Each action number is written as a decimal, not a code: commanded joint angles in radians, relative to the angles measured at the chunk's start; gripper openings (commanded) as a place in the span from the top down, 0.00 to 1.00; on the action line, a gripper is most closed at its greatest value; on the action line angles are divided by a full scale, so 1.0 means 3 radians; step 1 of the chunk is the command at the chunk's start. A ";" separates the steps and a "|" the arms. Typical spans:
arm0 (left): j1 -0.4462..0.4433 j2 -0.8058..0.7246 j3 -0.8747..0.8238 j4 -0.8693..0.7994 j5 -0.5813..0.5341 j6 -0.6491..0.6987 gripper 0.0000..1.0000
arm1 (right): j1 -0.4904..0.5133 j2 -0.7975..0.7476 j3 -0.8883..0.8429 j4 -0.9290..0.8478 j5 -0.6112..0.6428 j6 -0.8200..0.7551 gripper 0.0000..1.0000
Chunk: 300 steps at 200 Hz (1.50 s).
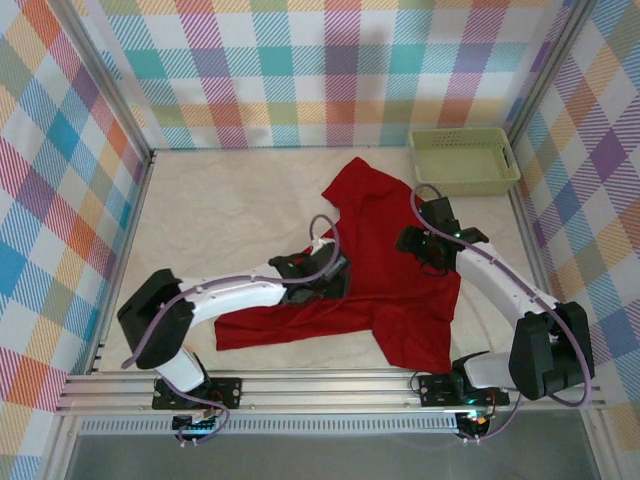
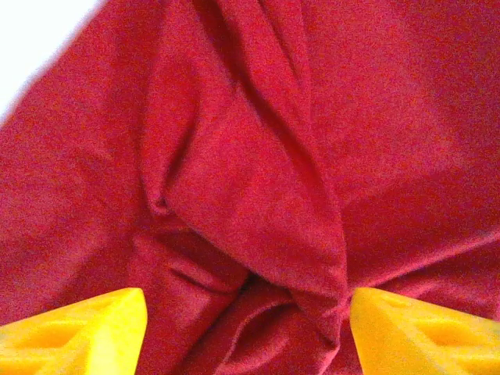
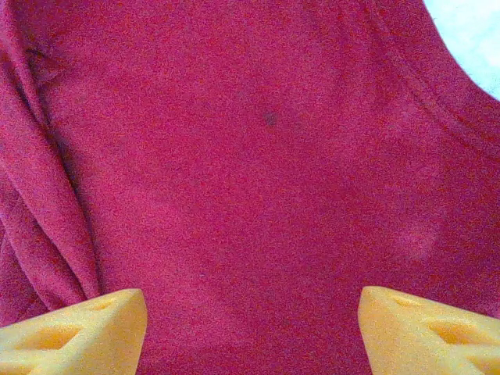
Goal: Fold the inside-out t-shirt
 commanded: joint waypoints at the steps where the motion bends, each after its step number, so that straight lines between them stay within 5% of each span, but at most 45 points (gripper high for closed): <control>1: 0.0259 -0.0058 0.0061 -0.0114 0.0075 -0.0163 0.36 | 0.0014 0.0094 0.0120 0.0119 -0.0196 -0.0166 0.28; 60: 0.0435 0.0442 0.0134 0.0176 0.0485 -0.0277 0.61 | 0.0217 0.0543 0.0443 0.0156 -0.0418 -0.0383 0.32; 114: 0.0437 0.0561 0.0031 0.0214 0.0581 -0.0317 0.72 | 0.0258 0.0673 0.0441 0.0176 -0.0417 -0.0386 0.33; 190: 0.0430 0.0607 0.0012 0.0106 0.0532 -0.0330 0.73 | 0.0261 0.0768 0.0482 0.0120 -0.0328 -0.0349 0.33; 263: 0.0374 0.0366 -0.0133 0.0049 0.0303 -0.0304 0.97 | 0.0258 0.0789 0.0531 0.0068 -0.0227 -0.0373 0.32; 300: 0.0379 0.0072 -0.0330 0.0076 0.0024 -0.0330 1.00 | 0.0296 0.0774 0.0618 0.0125 -0.0352 -0.0563 0.33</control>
